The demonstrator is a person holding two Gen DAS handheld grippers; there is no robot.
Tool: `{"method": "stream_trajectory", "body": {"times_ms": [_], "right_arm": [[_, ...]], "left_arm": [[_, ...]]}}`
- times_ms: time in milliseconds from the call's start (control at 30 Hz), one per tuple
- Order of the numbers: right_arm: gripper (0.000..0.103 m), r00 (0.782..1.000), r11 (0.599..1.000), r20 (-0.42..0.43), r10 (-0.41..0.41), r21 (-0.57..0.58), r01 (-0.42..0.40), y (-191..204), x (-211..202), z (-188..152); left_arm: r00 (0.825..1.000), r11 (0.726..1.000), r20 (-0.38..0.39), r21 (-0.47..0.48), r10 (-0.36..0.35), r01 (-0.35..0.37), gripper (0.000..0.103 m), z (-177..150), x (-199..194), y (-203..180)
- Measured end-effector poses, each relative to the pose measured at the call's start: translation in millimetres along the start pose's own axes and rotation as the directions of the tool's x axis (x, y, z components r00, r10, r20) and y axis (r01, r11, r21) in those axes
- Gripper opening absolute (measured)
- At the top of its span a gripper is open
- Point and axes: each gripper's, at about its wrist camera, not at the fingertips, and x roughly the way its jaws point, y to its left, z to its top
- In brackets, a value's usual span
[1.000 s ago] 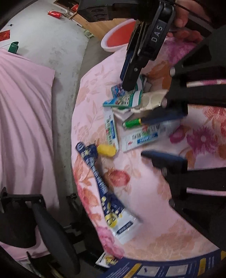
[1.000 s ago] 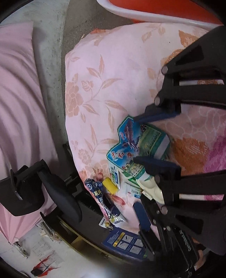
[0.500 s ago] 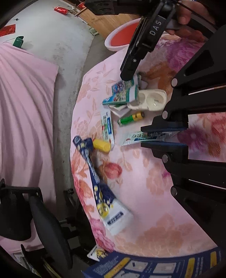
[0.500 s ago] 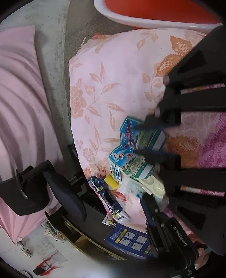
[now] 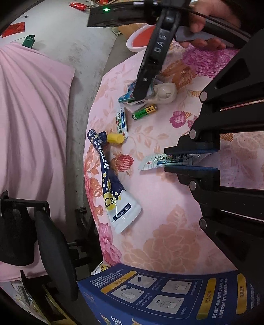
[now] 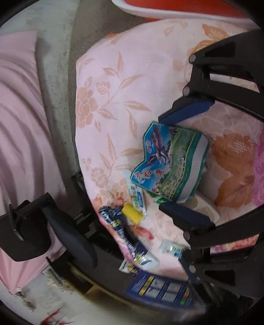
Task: Collect trash
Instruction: 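Close the left tool on a white toothpaste tube while the right tool grasps the blue eagle-print wrapper, then carry the tube and wrapper over the orange basin with both tools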
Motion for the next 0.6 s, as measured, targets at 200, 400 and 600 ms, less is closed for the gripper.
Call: {"method": "stream_trajectory", "body": {"times_ms": [200,400,600], "right_arm": [[0.07,1.0,1.0,0.013,0.01,-0.008,-0.01,-11.5,-9.3,-11.2],[0.065,0.995,0.999,0.092,0.044,0.011,-0.045,-22.0,-35.7,-24.8],[0.062,0.98,1.0,0.197,0.025,-0.017,-0.022,-26.2,-64.1,-32.8]], "left_arm": [[1.0,1.0,0.007,0.003,-0.006,0.006,0.007,-2.0,-3.1,-1.3],[0.999,1.0,0.037,0.023,-0.02,0.019,0.002,-5.8,-8.7,-12.6],[0.995,0.997,0.091,0.076,-0.037,0.03,0.002,-10.3,-17.8,-35.2]]}}
